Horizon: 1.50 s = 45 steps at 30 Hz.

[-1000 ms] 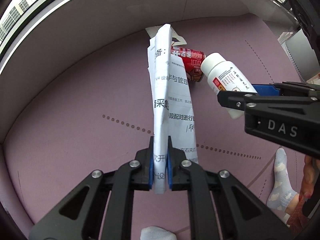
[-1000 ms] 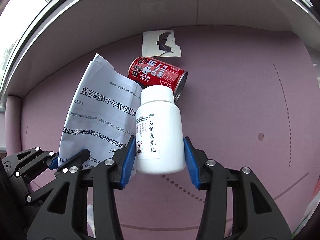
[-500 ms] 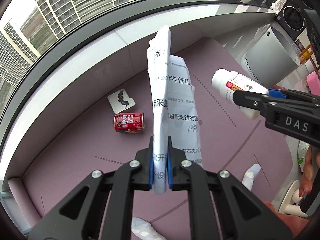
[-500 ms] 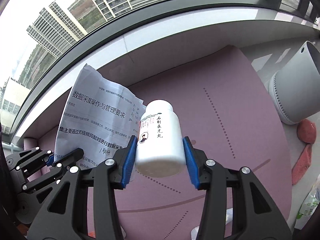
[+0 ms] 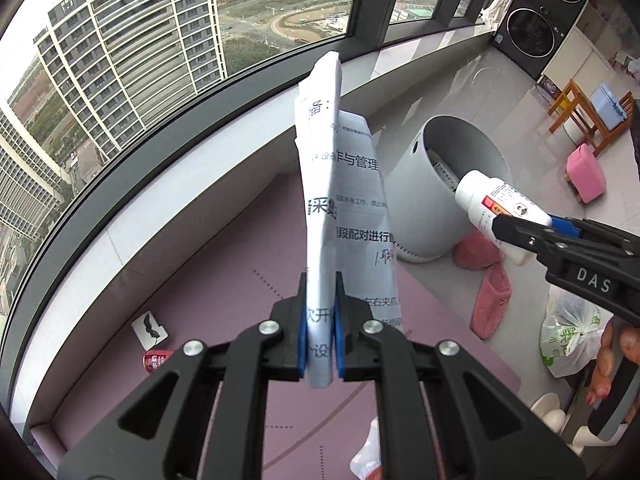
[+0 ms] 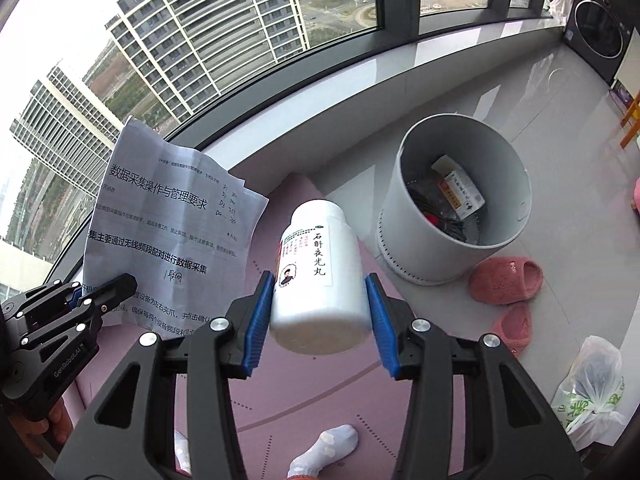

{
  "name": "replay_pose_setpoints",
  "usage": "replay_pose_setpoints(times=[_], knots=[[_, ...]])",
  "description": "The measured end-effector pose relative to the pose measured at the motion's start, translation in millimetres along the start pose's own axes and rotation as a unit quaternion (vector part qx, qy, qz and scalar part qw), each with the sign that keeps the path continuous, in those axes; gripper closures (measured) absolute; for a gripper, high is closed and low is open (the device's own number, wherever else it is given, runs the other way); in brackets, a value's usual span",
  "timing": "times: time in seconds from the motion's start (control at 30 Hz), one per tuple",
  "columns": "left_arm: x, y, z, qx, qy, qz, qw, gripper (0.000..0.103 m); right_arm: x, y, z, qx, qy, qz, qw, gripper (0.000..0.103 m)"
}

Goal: Collect trash
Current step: 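Carry the paper sheet and pill bottle over the grey bin and release both, then move both open grippers away from the bin toward the red can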

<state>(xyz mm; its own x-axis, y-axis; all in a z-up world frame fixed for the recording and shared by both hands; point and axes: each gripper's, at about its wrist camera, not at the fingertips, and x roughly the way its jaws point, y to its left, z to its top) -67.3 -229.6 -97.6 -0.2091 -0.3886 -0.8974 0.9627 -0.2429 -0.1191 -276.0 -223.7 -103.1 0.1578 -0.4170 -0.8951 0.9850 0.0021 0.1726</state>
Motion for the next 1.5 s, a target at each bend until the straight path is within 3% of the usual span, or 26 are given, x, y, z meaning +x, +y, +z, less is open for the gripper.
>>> replay_pose_setpoints(times=[0.23,0.47,0.53,0.8,0.87,0.97,1.0,1.13,1.5], knots=[[31.5,-84.8,68.3,0.038,-0.018,-0.039,0.9983,0.092,-21.4,-84.5,47.0,0.025,-0.032,-0.031,0.999,0.059],[71.7,-125.2,103.0,0.083,-0.012,-0.065,0.9944,0.092,-7.7,-135.0,82.7,0.059,-0.043,-0.053,0.996,0.057],[80.6,-131.0,110.1,0.088,-0.007,-0.072,0.9935,0.092,-10.1,-147.4,94.5,0.065,-0.040,-0.061,0.995,0.035],[116.5,-155.5,132.5,0.128,0.001,-0.079,0.9887,0.091,-14.0,-181.3,94.6,0.096,-0.051,-0.080,0.991,0.033],[121.0,-164.7,135.2,0.137,-0.001,-0.071,0.9880,0.083,-17.0,-180.2,84.4,0.102,-0.040,-0.077,0.991,0.033],[123.0,-173.2,136.3,0.139,-0.003,-0.075,0.9874,0.034,-18.0,-187.0,77.9,0.101,-0.027,-0.070,0.992,0.033],[123.7,-177.3,137.3,0.142,-0.002,-0.074,0.9870,0.029,-19.9,-188.7,75.3,0.100,-0.025,-0.065,0.992,0.033],[125.9,-188.3,133.1,0.146,0.001,-0.058,0.9876,0.029,-31.4,-191.0,65.8,0.088,-0.014,-0.057,0.994,0.033],[90.8,-171.9,117.3,0.062,0.003,-0.013,0.9980,0.029,-52.8,-188.4,78.2,0.006,-0.005,-0.031,0.999,0.033]])
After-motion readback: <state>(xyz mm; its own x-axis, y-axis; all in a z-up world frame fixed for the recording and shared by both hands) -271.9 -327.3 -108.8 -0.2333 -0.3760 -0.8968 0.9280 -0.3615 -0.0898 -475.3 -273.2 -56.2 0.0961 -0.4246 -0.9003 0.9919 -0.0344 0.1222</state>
